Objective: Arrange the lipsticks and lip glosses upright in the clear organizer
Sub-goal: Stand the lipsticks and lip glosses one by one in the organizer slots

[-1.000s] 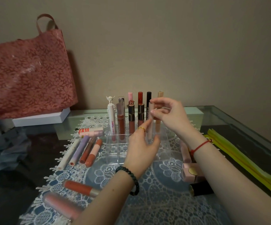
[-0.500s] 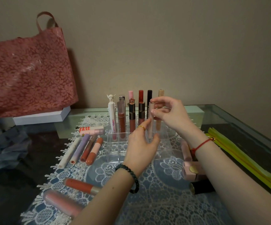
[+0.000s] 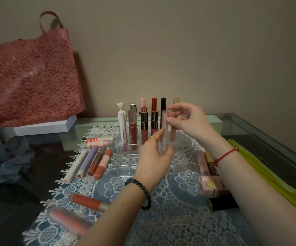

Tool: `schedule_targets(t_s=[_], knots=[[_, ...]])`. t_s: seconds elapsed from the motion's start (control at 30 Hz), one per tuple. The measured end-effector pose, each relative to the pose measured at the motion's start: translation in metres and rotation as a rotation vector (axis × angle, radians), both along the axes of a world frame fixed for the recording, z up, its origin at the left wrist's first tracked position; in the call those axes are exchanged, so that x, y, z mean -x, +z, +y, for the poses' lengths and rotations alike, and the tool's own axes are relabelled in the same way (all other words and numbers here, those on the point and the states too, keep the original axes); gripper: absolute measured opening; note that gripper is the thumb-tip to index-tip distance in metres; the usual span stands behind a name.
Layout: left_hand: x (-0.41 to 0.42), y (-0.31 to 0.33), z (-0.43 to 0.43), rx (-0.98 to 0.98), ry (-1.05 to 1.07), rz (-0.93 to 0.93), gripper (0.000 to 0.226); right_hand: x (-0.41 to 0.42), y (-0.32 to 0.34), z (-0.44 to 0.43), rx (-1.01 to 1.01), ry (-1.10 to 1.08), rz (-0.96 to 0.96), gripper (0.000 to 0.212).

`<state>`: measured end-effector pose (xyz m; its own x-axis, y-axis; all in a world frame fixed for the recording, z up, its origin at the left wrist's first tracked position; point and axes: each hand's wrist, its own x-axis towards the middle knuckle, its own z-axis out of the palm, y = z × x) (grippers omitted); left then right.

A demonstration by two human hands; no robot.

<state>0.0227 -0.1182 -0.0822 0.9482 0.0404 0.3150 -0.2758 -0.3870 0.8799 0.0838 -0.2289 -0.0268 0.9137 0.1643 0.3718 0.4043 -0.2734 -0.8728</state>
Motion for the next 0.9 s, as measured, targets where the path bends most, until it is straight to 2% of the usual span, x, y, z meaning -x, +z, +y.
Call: schedule_targets(t_s=[0.4, 0.6, 0.9], knots=[[0.011, 0.009, -0.006, -0.039, 0.028, -0.066, 0.052, 0.022, 0.027, -0.030, -0.077, -0.031, -0.038, 0.023], [0.028, 0.021, -0.003, -0.059, -0.054, -0.114, 0.050, 0.047, 0.030, -0.031, -0.037, 0.019, -0.052, 0.025], [0.083, 0.030, 0.071, -0.343, -0.061, -0.205, 0.041, 0.100, 0.011, 0.023, 0.106, 0.165, -0.048, 0.027]])
